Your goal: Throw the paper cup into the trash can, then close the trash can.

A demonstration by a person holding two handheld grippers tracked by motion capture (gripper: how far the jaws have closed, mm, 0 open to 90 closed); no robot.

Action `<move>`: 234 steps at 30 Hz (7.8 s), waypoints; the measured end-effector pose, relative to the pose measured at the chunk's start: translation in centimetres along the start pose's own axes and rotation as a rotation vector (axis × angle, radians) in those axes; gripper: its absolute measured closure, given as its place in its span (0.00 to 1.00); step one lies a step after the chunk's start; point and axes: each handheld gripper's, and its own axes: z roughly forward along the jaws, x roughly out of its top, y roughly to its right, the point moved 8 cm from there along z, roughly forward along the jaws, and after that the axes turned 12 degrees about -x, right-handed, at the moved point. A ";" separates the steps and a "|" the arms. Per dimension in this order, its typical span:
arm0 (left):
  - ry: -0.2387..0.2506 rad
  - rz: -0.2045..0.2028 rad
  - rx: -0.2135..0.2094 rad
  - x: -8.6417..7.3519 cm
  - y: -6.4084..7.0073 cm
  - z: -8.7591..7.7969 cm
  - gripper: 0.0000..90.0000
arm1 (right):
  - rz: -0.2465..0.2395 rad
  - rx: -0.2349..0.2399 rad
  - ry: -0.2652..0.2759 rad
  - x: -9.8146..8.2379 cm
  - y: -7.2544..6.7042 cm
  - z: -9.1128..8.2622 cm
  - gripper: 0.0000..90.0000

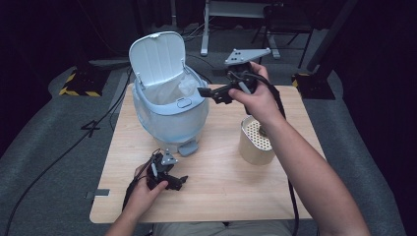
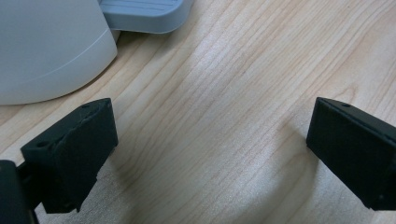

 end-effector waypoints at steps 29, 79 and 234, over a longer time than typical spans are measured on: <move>0.008 -0.060 0.048 -0.6 -0.7 -0.6 0.00 | 0.030 -0.113 -0.095 -12.9 4.2 -13.5 0.24; 0.052 -0.093 0.086 -0.4 -0.8 -1.8 0.22 | 0.155 -0.265 -0.374 -38.6 4.8 -13.0 0.19; 0.310 0.122 -0.154 21.4 -3.6 -16.0 0.54 | 0.166 -0.278 -0.379 -38.6 4.7 -12.9 0.18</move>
